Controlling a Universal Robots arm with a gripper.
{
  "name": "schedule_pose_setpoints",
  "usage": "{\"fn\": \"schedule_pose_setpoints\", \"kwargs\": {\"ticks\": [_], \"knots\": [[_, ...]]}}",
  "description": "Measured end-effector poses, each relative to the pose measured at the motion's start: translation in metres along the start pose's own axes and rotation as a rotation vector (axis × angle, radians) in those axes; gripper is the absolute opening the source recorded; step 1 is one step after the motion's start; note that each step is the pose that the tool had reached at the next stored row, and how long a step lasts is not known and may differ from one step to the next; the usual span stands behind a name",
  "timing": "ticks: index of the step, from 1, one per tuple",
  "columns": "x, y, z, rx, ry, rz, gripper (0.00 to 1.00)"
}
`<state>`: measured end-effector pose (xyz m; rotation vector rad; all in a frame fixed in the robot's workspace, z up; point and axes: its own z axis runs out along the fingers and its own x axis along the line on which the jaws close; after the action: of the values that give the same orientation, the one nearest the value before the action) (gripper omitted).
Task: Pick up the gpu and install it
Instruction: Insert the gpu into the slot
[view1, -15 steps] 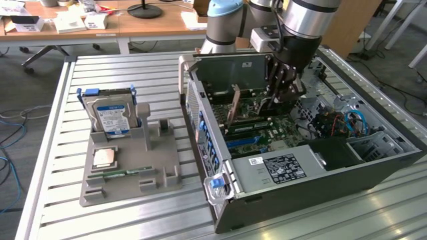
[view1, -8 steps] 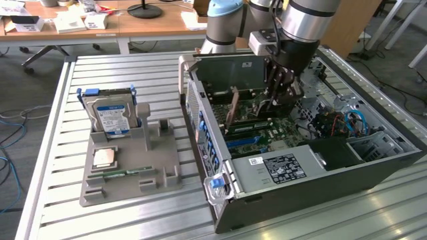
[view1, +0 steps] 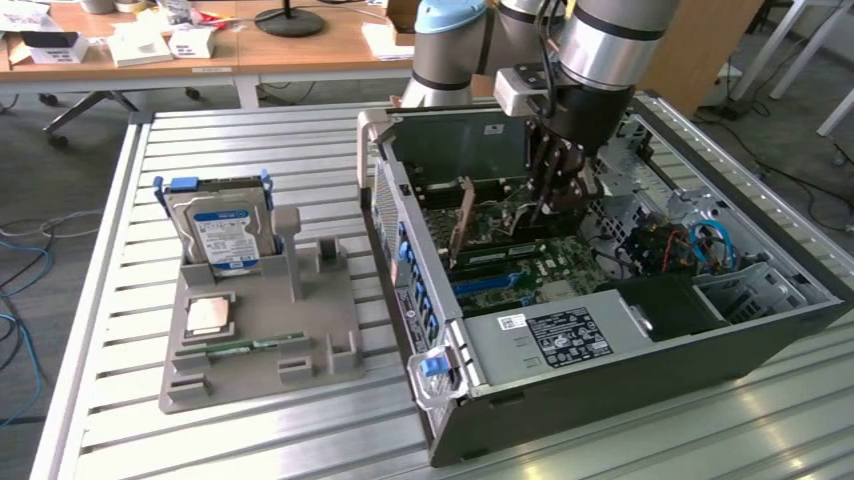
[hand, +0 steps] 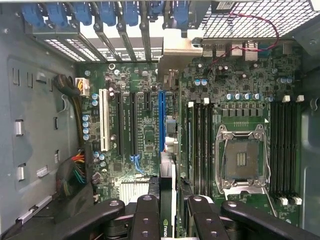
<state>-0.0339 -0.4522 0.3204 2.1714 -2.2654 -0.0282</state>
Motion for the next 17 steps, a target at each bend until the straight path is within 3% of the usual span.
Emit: {"fn": "schedule_pose_setpoints", "kwargs": {"ticks": [13, 17], "knots": [[0.002, 0.0044, 0.0103, 0.0002, -0.0005, 0.0, 0.27], [0.003, 0.0049, 0.0126, 0.0006, -0.0031, 0.0, 0.27]]}}
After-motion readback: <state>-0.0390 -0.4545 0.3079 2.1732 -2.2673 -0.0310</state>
